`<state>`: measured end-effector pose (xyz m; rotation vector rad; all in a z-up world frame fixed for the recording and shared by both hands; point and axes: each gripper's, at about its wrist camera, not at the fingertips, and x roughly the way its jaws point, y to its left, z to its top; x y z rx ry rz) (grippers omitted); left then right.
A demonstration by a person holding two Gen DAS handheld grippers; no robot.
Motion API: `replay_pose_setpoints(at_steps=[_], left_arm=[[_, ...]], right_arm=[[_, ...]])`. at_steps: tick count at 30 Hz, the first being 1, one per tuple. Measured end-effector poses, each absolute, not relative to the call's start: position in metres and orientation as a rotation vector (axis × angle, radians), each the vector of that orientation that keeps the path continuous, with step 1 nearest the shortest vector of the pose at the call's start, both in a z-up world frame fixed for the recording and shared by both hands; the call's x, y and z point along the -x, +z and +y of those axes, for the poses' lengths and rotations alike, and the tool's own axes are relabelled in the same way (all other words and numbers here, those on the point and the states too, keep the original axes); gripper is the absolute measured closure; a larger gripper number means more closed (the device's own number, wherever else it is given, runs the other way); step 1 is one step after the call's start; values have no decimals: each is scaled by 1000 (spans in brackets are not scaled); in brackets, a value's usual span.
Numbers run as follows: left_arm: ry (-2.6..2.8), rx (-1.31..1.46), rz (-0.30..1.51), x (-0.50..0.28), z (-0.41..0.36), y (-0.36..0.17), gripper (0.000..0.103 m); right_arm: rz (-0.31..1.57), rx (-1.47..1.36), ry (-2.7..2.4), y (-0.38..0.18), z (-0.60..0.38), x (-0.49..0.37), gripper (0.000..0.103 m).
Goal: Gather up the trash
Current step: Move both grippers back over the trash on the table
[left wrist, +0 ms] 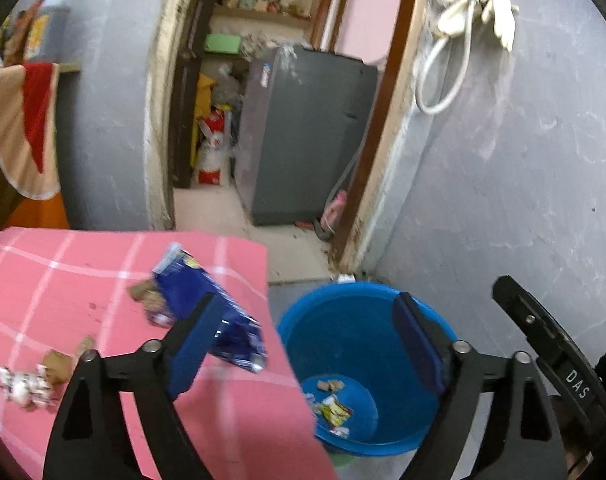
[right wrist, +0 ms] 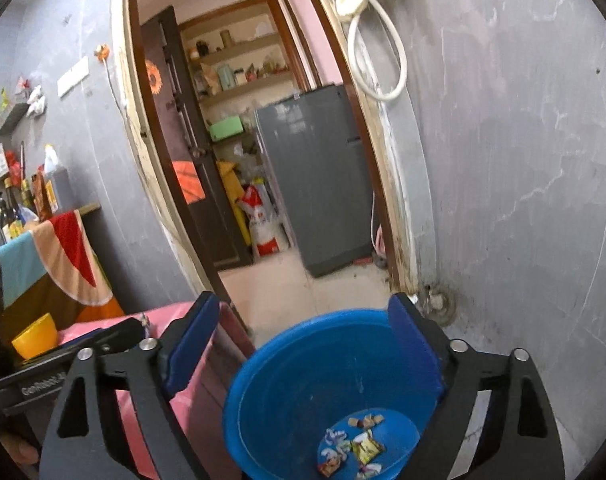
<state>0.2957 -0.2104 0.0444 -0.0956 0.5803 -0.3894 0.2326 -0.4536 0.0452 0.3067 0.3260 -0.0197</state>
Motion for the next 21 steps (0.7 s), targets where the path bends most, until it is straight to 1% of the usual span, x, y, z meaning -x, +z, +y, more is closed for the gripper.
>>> replay_pose_setpoints(at_steps=[1,2,3,6,21], left_arm=[[-380,95,563,-293,-206,47,9],[-364,96,539,-289,-200,50,7],[-349,100,509,-284,-194,53,5],[-319,112,443,-272,-174,60,2],[-177,121,272,-214,-93,78,2]], right_arm=[[310,-303,-19,47,-452,-231,9],[297,-301,-20,49,-449,-230,2],[268,-298,-21,52,-446,-227,0],[218,-286,1,58,-437,-219,0],[11,-117,174,81,-363,-183,0]])
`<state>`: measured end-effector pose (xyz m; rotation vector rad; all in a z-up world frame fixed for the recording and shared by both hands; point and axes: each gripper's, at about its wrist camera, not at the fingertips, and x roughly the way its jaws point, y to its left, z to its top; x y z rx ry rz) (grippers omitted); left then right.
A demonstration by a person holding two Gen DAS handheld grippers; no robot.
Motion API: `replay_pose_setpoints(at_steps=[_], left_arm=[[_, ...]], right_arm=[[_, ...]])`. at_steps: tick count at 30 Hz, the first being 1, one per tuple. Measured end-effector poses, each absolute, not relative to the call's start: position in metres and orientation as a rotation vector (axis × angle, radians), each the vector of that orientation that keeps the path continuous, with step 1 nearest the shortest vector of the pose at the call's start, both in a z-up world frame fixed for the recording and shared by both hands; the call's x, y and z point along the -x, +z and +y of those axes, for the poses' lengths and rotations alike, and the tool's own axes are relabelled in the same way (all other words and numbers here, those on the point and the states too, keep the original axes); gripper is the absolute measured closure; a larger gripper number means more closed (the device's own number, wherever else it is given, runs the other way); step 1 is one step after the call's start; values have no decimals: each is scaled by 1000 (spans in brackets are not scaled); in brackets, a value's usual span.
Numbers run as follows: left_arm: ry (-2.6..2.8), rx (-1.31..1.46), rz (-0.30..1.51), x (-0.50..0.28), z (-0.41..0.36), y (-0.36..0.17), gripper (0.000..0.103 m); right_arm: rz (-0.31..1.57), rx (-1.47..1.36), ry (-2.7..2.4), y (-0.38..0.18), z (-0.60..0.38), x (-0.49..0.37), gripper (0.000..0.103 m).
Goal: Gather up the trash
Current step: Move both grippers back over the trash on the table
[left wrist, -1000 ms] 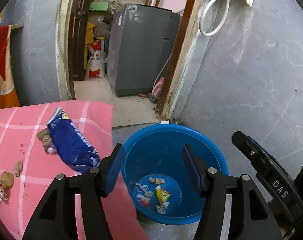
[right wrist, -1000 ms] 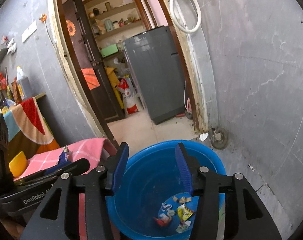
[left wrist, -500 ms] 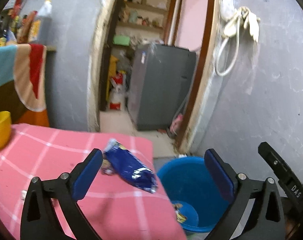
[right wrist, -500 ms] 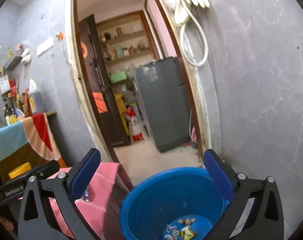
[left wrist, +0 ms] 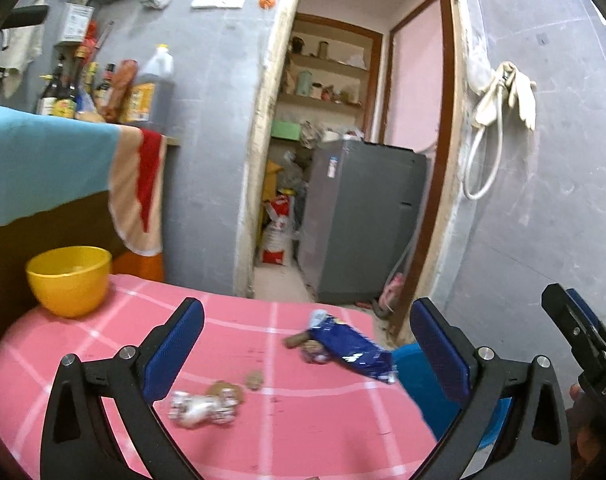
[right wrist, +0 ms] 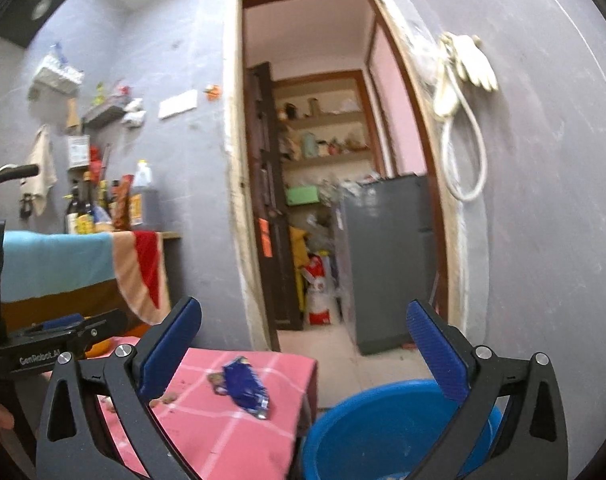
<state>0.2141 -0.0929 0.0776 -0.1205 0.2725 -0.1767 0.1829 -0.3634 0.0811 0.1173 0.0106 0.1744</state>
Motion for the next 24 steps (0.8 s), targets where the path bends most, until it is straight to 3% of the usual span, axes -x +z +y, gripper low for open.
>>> replay_pose_setpoints(at_steps=[11,24], left_arm=[[-66,102,224,-185,-35,77,2],[-4,88,282,-179,2,49,2]], right_arm=[[-41,36,231,80,-303,-174,0],[26,133,313,63,-261,-180,0]])
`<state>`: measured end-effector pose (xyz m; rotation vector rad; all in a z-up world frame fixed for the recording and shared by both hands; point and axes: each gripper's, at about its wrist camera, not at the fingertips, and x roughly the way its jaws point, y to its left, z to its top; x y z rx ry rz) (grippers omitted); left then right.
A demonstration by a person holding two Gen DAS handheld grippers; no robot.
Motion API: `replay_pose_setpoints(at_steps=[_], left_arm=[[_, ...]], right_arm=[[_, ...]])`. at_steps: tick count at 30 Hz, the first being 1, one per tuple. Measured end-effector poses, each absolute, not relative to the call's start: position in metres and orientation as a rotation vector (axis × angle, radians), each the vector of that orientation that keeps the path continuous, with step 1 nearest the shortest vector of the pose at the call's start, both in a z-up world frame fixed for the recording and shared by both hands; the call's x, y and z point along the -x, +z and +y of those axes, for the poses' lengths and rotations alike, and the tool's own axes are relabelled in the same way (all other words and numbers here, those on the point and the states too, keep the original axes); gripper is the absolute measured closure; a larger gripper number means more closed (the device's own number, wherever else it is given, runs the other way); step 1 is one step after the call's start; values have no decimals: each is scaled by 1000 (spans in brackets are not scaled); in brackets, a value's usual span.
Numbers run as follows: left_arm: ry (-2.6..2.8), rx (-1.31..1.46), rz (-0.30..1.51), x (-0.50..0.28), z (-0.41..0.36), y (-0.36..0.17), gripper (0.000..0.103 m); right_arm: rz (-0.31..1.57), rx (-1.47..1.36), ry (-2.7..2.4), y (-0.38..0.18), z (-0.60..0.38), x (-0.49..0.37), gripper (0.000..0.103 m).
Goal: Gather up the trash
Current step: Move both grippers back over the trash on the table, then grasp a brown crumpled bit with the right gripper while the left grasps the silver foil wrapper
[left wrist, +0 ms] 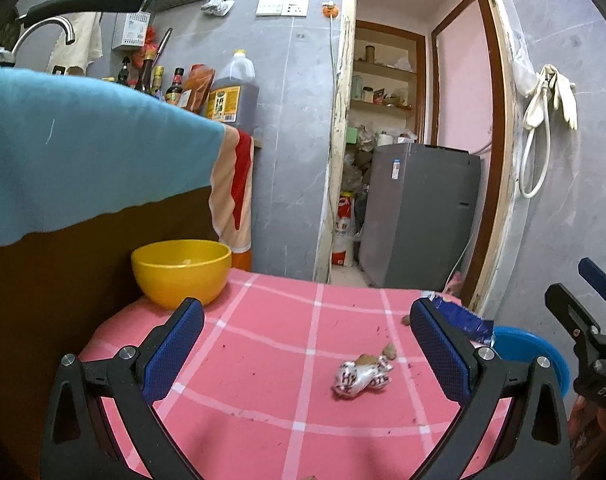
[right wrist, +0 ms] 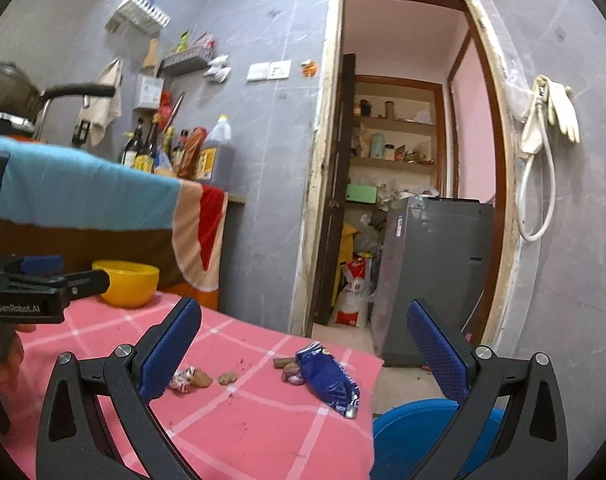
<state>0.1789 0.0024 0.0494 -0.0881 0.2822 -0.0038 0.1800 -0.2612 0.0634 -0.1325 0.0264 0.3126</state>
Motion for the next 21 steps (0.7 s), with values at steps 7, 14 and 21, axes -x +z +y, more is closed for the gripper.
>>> replay_pose_setpoints(at_steps=[7,14,21], left_arm=[[-17,82,361,-190,5,34,2],[-33,126,531,-216,8,18,2],[-60,174,659,-239,4,7,3]], right_arm=[[105,190,300,50,-249,-190,0],[205,180,294,39,-248,-206,0],[327,172,298,31,-246,-229,0]])
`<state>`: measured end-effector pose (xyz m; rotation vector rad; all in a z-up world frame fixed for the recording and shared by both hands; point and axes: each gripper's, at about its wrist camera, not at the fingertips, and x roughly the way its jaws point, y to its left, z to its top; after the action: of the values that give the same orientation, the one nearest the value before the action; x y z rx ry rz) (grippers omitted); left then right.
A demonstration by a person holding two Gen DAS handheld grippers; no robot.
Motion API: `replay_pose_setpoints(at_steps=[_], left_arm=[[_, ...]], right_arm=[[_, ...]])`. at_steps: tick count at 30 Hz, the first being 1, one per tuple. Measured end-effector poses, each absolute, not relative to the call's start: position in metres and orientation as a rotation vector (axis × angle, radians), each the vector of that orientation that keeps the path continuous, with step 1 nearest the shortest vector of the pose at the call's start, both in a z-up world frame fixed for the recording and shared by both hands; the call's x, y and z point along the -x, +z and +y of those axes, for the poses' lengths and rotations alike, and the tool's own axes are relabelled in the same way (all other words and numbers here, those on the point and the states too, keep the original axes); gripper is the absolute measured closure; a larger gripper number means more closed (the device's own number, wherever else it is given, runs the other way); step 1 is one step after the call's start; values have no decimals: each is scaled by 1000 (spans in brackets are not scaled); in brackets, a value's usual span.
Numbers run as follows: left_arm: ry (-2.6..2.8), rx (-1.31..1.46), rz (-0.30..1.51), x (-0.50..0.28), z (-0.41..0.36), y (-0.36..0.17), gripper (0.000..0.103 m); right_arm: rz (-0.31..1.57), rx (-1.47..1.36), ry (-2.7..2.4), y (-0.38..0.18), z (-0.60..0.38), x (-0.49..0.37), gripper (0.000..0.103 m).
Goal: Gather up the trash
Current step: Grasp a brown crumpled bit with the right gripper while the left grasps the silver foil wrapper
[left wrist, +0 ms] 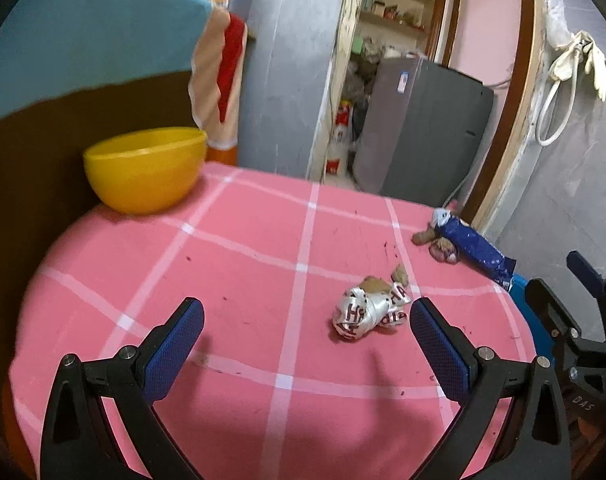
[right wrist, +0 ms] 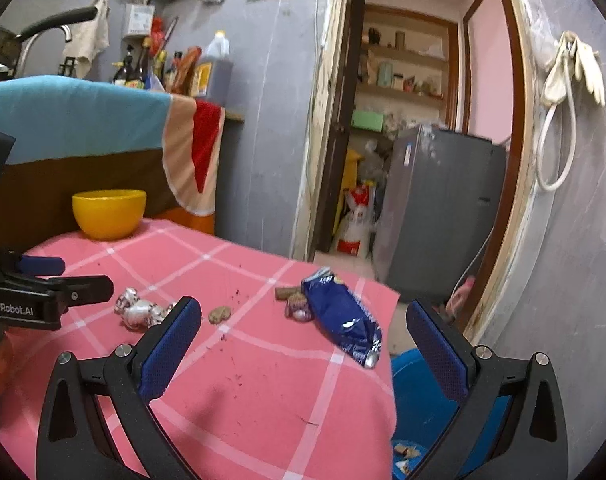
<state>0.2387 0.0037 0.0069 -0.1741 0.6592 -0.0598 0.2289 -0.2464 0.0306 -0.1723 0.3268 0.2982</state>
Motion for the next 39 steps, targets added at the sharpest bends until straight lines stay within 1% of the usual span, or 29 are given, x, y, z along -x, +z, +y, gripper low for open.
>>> replay_pose_setpoints(at_steps=[2,3,5,7,8,10,11,12,13,16,18,19,21,22,23,29,33,37,39], left_arm=[[-78,196,682,-243,4,5,3],[-95,211,693,-245,4,3,6],[-125,235,712,-249,3,3,17],[-149,260,741,-255,2,1,35],[-160,275,754,-258,2,1,38],[-182,306,778,-264,3,-1,49],[-191,316,787,-265,3,-1,52],[-198,325,794,-267,3,-2,57],[-206,333,800,-268,4,-3,64],[-242,358,815,-271,5,-4,75],[-252,359,810,-270,5,-2,76],[-253,357,805,-269,5,-2,78],[-262,359,792,-267,7,-1,83],[-261,363,790,-267,8,0,84],[-255,365,786,-266,10,1,85],[-199,347,756,-265,21,4,90],[-161,349,742,-265,33,4,90],[-151,361,744,-266,39,1,90],[-153,360,742,-264,39,0,90]], right_arm=[[361,161,302,28,-246,-236,0],[374,158,307,27,-246,-240,0],[409,147,316,24,-244,-248,0],[437,134,332,22,-243,-254,0],[455,129,341,21,-242,-258,0],[490,127,360,20,-240,-264,5],[508,127,371,19,-239,-266,10],[533,126,392,18,-237,-270,18],[551,126,408,18,-236,-273,21],[611,128,458,16,-229,-283,30],[648,132,491,15,-223,-288,36],[660,138,498,14,-220,-290,38],[684,162,514,11,-212,-296,47],[698,171,517,10,-208,-299,50],[711,178,525,10,-205,-302,55],[791,191,571,4,-187,-323,60],[876,215,593,-6,-174,-333,72],[895,215,578,-8,-173,-338,75],[892,210,581,-8,-175,-337,86]])
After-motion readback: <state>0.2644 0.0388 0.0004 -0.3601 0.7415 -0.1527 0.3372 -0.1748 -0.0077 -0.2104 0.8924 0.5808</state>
